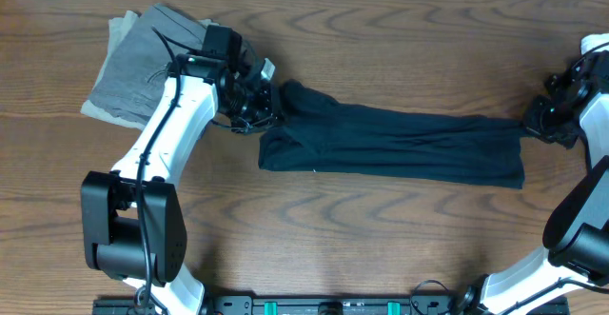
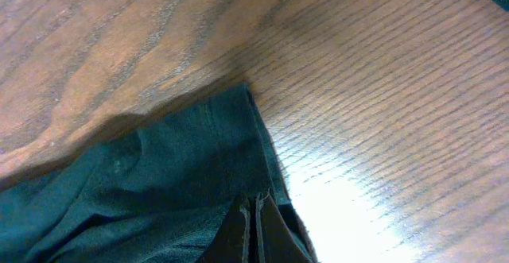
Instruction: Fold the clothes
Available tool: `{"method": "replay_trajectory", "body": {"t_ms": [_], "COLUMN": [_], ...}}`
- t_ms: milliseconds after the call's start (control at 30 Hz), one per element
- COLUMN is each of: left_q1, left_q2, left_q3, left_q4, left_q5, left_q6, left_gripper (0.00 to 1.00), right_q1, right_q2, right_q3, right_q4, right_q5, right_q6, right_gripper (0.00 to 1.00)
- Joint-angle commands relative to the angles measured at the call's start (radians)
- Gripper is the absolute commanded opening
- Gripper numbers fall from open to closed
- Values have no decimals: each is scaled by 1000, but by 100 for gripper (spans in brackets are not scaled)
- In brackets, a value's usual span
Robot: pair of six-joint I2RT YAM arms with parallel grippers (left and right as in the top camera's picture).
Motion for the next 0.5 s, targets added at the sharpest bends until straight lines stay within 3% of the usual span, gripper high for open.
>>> {"method": "replay_trajectory", "body": {"t_ms": [0, 200, 267, 300, 333, 400, 467], "left_q1": [-15, -53, -58, -57, -55, -47, -36], "left_q2": [0, 0, 0, 0, 0, 0, 0], "left_q3": [2, 2, 2, 2, 2, 2, 2], "left_q4": [-5, -7, -13, -17, -19, -24, -27], "left_q5": [-45, -63, -63, -64, -72, -109, -131], "left_q6": [21, 21, 21, 21, 21, 21, 21], "left_gripper": [6, 8, 16, 22, 31, 37, 42], "right_q1": [-3, -3, -4, -5, -6, -8, -10], "right_q2": [-3, -3, -3, -3, -3, -3, -3], "right_q3": [1, 1, 1, 1, 2, 2, 1], "right_q4": [-4, -20, -27, -29, -29, -24, -11], "right_q5": [25, 57, 78, 77, 67, 30, -16], "right_q6": [5, 5, 5, 6, 10, 13, 13], "right_gripper": [1, 11, 31, 50, 63, 74, 78]}}
